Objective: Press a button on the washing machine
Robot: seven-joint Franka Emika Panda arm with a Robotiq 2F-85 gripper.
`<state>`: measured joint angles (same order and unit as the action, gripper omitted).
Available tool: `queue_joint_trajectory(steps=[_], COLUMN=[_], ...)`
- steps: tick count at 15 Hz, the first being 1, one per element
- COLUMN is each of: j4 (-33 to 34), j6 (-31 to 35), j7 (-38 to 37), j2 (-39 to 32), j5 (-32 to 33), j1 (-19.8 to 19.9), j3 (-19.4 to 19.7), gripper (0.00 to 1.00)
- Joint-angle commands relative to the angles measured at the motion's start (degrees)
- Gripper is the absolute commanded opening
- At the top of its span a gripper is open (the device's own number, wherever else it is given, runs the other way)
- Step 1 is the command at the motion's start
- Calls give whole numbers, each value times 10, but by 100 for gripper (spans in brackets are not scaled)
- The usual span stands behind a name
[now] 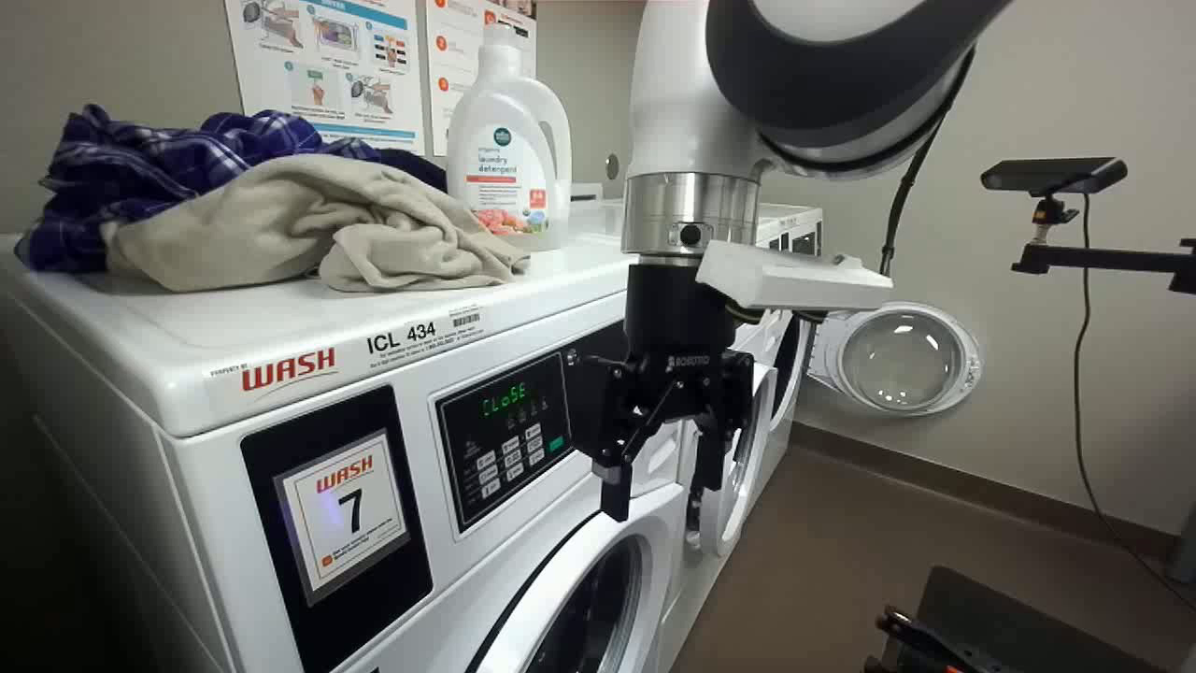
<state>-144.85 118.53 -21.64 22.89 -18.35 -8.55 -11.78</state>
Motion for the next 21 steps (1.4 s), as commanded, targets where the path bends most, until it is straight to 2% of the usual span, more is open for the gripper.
queue_joint_trajectory(steps=[1,7,13,21], j4=[1,1,-22,-75], j6=[-1,7,138,304], j7=[0,-3,-14,-31], j2=[0,-1,-21,-44], j5=[0,4,64,136], j1=[0,3,27,39], j3=[0,0,-7,-12], gripper=[100,100,100,100])
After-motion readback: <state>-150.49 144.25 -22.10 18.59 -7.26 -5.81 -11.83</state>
